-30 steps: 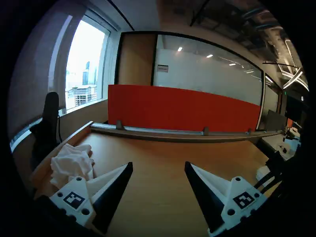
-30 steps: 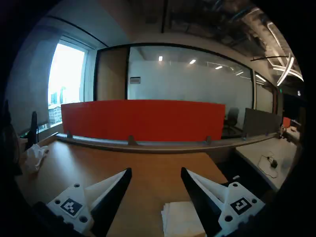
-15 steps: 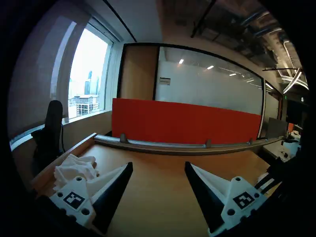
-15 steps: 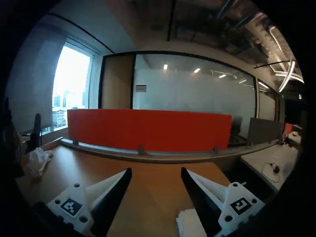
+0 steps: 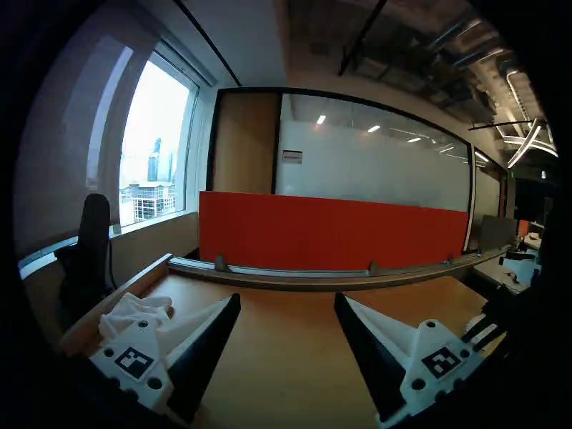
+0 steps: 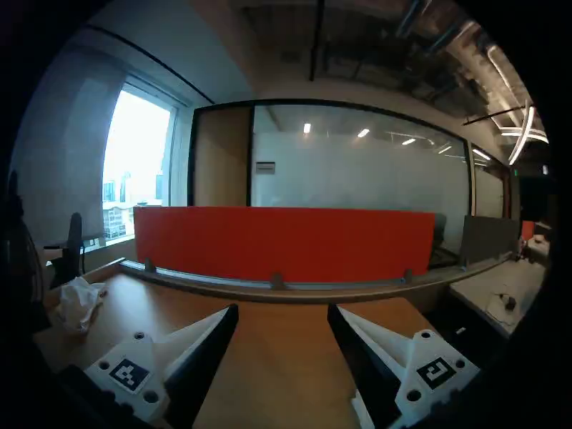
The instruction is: Fold towel
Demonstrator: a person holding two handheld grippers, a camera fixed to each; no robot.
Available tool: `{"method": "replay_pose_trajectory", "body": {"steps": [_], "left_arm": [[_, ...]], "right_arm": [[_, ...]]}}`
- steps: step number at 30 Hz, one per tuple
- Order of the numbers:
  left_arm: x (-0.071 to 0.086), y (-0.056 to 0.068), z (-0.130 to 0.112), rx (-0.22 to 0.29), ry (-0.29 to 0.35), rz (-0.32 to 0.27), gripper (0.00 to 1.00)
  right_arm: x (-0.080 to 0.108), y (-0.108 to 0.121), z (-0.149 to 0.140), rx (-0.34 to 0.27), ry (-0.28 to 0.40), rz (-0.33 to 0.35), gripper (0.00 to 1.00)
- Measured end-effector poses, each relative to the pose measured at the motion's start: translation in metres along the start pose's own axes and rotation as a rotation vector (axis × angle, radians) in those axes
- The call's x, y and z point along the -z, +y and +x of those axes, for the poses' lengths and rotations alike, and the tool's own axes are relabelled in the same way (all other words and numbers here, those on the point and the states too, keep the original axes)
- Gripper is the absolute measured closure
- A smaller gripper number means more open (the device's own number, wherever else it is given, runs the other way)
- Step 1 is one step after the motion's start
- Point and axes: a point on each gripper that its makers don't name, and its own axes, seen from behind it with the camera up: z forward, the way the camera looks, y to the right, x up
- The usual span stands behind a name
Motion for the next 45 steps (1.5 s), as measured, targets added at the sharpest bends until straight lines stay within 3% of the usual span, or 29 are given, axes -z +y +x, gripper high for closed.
{"method": "replay_pose_trajectory", "body": {"steps": [12,30,36,45], "left_arm": [[-0.002,0.002,-0.017,0.022,0.020,-0.027,0.03],[-0.004,-0.001,-0.069,-0.127,0.106,-0.003,0.03],[0.001,-0.009,-0.084,-0.125,0.131,0.025,0.03],[0.001,-0.024,-0.112,-0.119,0.132,0.040,0.03]], "right_arm": [[0.001,-0.007,-0.003,0.005,0.023,-0.003,0.04],[0.014,-0.024,-0.010,-0.024,0.059,0.017,0.04],[0.012,-0.021,-0.013,-0.042,0.059,0.012,0.04],[0.004,-0.025,-0.031,-0.020,0.043,0.006,0.04]]}}
